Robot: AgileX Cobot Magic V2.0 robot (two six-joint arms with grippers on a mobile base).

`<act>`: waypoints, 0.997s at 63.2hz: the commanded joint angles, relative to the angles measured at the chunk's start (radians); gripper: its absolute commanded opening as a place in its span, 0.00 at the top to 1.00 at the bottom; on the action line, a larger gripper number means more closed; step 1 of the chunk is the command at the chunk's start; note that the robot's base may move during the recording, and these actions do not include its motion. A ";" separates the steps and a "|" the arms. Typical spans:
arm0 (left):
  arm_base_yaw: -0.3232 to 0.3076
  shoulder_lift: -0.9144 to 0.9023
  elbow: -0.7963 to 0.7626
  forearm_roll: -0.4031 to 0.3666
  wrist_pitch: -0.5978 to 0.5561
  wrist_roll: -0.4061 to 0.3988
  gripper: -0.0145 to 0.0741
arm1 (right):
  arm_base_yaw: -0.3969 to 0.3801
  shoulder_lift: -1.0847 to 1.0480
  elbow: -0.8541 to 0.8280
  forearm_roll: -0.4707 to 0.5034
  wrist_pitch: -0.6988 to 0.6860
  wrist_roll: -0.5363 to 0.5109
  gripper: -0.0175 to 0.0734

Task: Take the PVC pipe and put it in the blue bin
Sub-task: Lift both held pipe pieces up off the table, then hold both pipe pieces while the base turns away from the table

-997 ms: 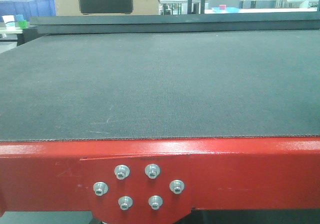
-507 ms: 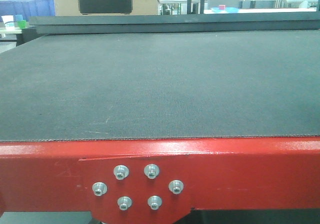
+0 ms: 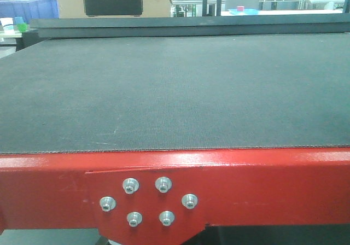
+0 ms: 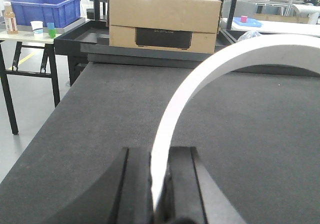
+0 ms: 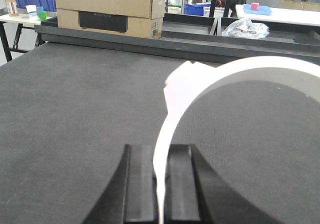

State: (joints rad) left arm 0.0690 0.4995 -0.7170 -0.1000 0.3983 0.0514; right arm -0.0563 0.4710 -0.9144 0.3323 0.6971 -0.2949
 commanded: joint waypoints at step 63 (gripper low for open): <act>0.003 -0.007 -0.002 -0.010 -0.025 -0.002 0.96 | -0.001 -0.005 0.000 0.003 -0.015 0.000 0.99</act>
State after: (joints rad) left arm 0.0690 0.4995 -0.7170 -0.1000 0.3983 0.0514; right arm -0.0563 0.4710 -0.9144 0.3323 0.6971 -0.2949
